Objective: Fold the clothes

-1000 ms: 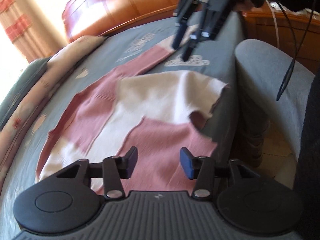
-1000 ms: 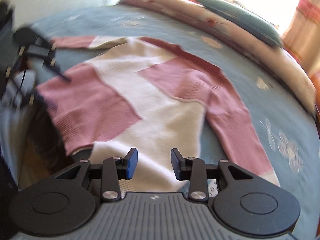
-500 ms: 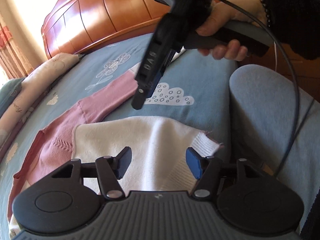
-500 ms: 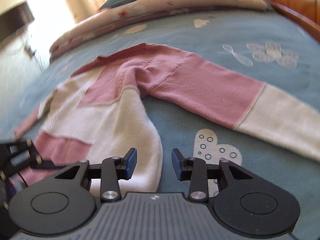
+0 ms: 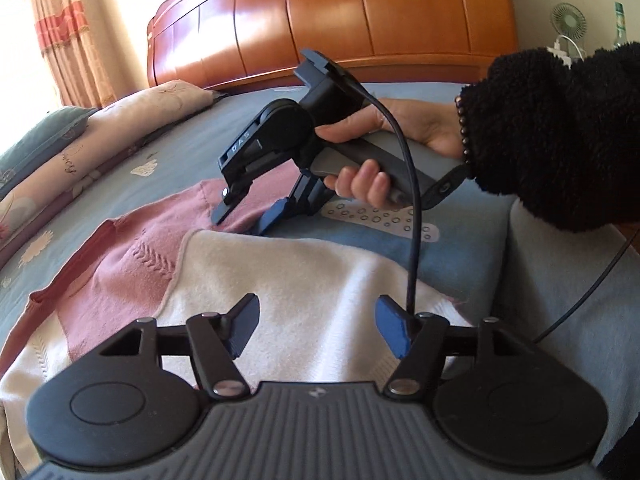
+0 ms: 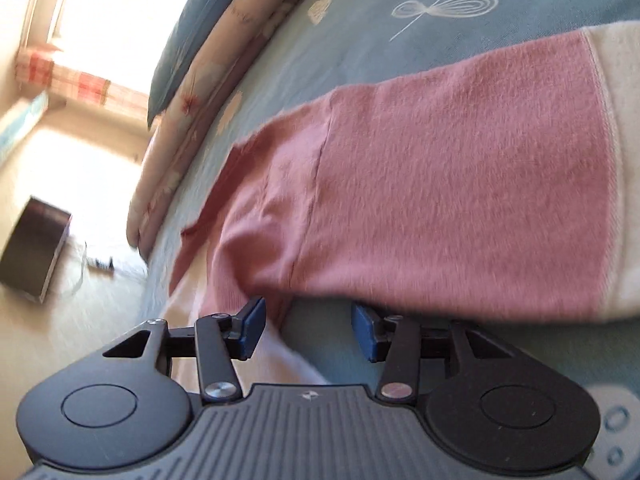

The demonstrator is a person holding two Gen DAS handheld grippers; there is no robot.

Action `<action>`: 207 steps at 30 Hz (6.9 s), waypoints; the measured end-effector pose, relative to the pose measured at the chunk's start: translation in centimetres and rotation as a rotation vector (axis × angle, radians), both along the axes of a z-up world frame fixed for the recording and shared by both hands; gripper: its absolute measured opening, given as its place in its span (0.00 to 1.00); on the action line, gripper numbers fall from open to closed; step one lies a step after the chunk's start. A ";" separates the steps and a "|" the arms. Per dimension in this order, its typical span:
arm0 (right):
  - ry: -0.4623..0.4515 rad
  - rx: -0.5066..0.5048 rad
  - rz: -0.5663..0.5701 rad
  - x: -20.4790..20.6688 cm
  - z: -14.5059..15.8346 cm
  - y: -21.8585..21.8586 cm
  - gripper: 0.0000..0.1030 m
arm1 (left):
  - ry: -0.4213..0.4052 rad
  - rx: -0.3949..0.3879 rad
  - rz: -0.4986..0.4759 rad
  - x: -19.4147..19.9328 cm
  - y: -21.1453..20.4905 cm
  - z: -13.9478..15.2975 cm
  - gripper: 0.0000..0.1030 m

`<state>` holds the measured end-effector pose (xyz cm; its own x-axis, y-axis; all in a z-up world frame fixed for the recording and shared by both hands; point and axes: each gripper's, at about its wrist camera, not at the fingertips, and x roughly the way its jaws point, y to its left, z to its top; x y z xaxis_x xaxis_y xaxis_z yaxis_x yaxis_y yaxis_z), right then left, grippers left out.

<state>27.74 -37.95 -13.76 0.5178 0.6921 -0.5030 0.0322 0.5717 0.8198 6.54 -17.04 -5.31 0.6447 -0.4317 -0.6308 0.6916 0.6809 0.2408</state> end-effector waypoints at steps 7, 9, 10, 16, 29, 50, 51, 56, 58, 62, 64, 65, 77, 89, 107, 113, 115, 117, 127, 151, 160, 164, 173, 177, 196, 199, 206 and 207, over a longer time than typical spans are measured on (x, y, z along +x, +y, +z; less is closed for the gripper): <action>-0.118 -0.082 -0.086 1.6 0.6 0.2 0.26 | -0.002 -0.020 0.010 0.9 0.8 -0.4 0.64; -0.186 -0.148 -0.078 1.8 1.6 0.1 0.14 | -0.008 -0.020 0.009 0.9 0.9 -0.5 0.64; -0.214 -0.145 -0.068 2.0 2.0 -0.3 0.13 | -0.012 -0.019 0.007 0.9 0.9 -0.6 0.64; -0.306 -0.221 -0.112 4.2 5.0 -3.2 0.11 | -0.026 -0.010 -0.012 0.9 1.1 -0.9 0.66; -0.248 -0.337 -0.021 3.4 4.5 -1.9 0.27 | -0.006 0.004 0.026 1.6 2.0 -1.5 0.66; -0.276 -0.704 0.121 -10.1 2.7 6.3 0.27 | -0.031 0.008 0.066 -0.1 2.8 -0.8 0.67; -0.274 -0.708 0.134 -10.1 2.8 6.3 0.20 | -0.036 0.011 0.068 -0.2 2.8 -0.7 0.67; -0.257 -0.656 0.123 -9.7 4.3 4.0 0.13 | -0.058 0.010 0.080 -0.8 3.4 -0.1 0.67; -0.265 -0.639 0.098 -9.8 5.2 2.7 0.12 | -0.059 0.005 0.086 -1.0 3.7 0.1 0.67; -0.208 -0.611 0.030 -10.6 5.4 1.0 0.16 | -0.049 0.009 0.107 -1.0 4.0 0.0 0.67; -0.180 -0.553 0.026 -11.7 5.2 0.5 0.18 | -0.062 0.013 0.113 -1.2 4.0 0.1 0.67; -0.166 -0.524 0.024 -12.3 5.2 0.2 0.19 | -0.062 0.009 0.111 -1.4 4.1 0.2 0.67; 0.009 -0.363 0.071 -19.8 2.7 -1.1 0.38 | -0.093 0.027 0.113 -3.3 4.7 0.9 0.67; -0.084 -0.416 0.055 -22.1 2.7 0.6 0.12 | -0.119 0.051 0.128 -4.6 5.2 1.7 0.67; -0.126 -0.480 0.046 -20.9 6.4 -0.7 0.27 | -0.111 0.122 0.144 -4.0 6.7 1.2 0.68; -0.197 -0.506 0.170 -18.8 6.4 3.5 0.27 | -0.028 0.121 0.188 -1.2 6.7 -0.2 0.68; -0.180 -0.540 0.203 -18.4 5.6 4.8 0.27 | 0.025 0.139 0.201 -1.2 7.1 -1.3 0.68; -0.141 -0.599 0.236 -18.7 4.5 5.5 0.27 | 0.077 0.144 0.222 -1.7 7.9 -2.4 0.68; -0.247 -0.654 0.282 -18.2 8.0 6.7 0.40 | 0.232 0.012 0.347 -1.1 13.6 -0.5 0.73; -0.464 -0.811 0.887 -18.6 5.7 18.8 0.57 | 0.299 -0.102 0.623 0.9 21.5 -0.1 0.75; -0.455 -0.767 0.787 -18.5 7.4 17.7 0.61 | 0.298 -0.157 0.745 1.0 26.9 1.0 0.64; -0.467 -0.755 0.783 -18.4 7.6 18.3 0.61 | 0.372 -0.258 0.862 1.0 29.7 -0.6 0.40; -0.450 -0.752 0.761 -18.1 7.4 18.0 0.62 | 0.374 -0.256 0.847 0.7 27.5 -2.5 0.56; -0.449 -0.780 0.750 -18.2 7.0 18.1 0.62 | 0.321 -0.172 0.835 0.8 25.2 -2.6 0.41; -0.547 -0.729 0.768 -16.9 8.8 21.1 0.62 | 0.286 -0.202 0.736 1.6 25.8 3.0 0.46; -0.584 -0.724 0.793 -15.9 8.3 23.6 0.63 | 0.270 -0.232 0.668 3.7 24.3 2.3 0.51; -0.551 -0.830 0.863 -17.7 5.5 22.7 0.78 | 0.374 -0.241 0.712 2.3 22.8 -2.2 0.69; -0.556 -0.847 0.876 -18.4 5.3 22.2 0.79 | 0.392 -0.229 0.683 1.1 22.0 -2.4 0.70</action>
<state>9.36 -15.79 -8.48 0.3413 0.4811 -0.8075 -0.8236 0.5671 -0.0103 7.60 5.00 -7.67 0.5633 -0.1694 -0.8087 0.1120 0.9854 -0.1284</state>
